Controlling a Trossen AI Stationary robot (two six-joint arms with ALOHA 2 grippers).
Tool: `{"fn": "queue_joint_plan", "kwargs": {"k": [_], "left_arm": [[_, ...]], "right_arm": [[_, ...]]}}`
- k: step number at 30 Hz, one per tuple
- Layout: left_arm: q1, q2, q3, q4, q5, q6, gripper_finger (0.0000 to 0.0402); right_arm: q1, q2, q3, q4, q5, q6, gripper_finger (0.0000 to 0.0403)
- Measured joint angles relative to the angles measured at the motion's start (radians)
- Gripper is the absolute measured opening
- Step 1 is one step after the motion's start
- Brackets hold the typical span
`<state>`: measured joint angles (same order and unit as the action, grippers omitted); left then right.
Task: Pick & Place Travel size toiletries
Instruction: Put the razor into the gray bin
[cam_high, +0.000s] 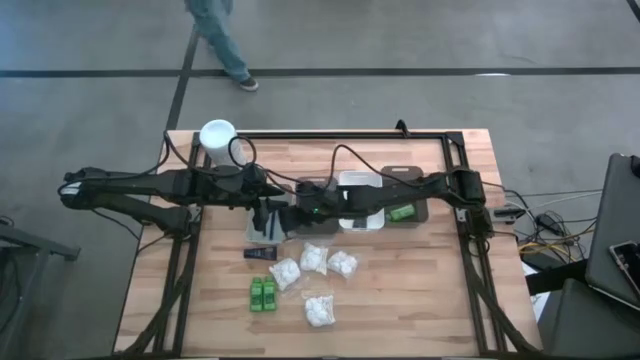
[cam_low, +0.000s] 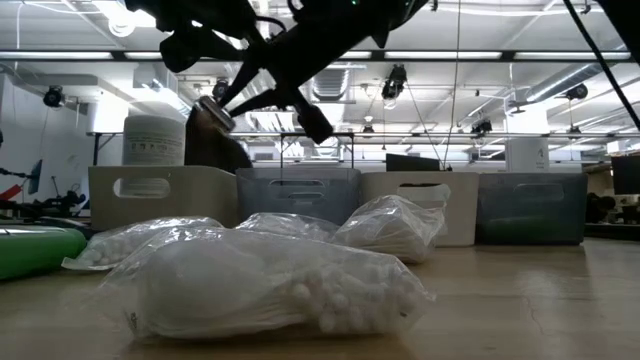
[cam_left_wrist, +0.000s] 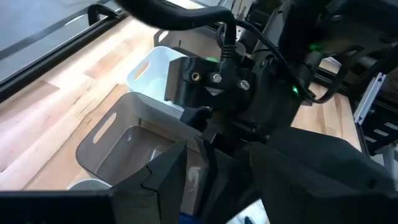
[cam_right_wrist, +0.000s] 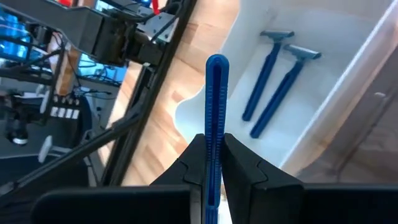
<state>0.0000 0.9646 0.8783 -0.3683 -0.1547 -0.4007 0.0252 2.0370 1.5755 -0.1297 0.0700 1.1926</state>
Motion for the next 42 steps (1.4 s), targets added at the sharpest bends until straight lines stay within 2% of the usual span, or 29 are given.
{"fn": "queue_joint_plan", "kwargs": {"k": [10, 12, 16, 18, 21, 24, 26, 31, 35, 37, 42], "left_arm": [[0.000, 0.000, 0.000, 0.037, -0.018, 0.015, 0.0181], [0.000, 0.001, 0.000, 0.055, -0.051, 0.014, 0.0181], [0.000, 0.000, 0.000, 0.079, -0.075, 0.002, 0.0181], [0.000, 0.001, 0.000, 0.076, -0.075, 0.002, 0.0181], [0.000, 0.009, 0.000, 0.090, -0.104, 0.017, 0.0181], [0.000, 0.026, 0.000, 0.088, -0.195, 0.033, 0.0181], [-0.001, 0.030, 0.000, 0.110, -0.199, 0.015, 0.0181], [-0.004, 0.055, 0.000, 0.178, -0.192, -0.074, 0.0181], [-0.002, 0.065, 0.000, 0.251, -0.274, -0.110, 0.0181], [-0.001, 0.076, 0.000, 0.282, -0.244, -0.133, 0.0181], [0.053, 0.153, 0.000, 0.350, 0.054, -0.282, 0.0181]], "right_arm": [[0.000, -0.018, -0.008, -0.035, 0.015, 0.007, 0.0024], [0.003, -0.038, -0.008, -0.101, 0.019, -0.005, 0.0024], [0.011, -0.136, -0.034, -0.324, 0.097, -0.040, 0.0024], [0.012, -0.196, -0.081, -0.356, 0.119, -0.044, 0.0024], [0.005, -0.289, -0.183, -0.313, 0.120, -0.041, 0.0024], [0.002, -0.370, -0.292, -0.162, 0.094, -0.054, 0.0024], [0.006, -0.406, -0.339, -0.062, 0.066, -0.097, 0.0024], [0.027, -0.438, -0.377, -0.046, 0.060, -0.206, 0.0024], [0.023, -0.440, -0.383, -0.043, 0.062, -0.228, 0.0024], [0.023, -0.439, -0.383, -0.025, 0.064, -0.241, 0.0024], [0.025, -0.441, -0.383, 0.039, 0.061, -0.273, 0.0024]]}}
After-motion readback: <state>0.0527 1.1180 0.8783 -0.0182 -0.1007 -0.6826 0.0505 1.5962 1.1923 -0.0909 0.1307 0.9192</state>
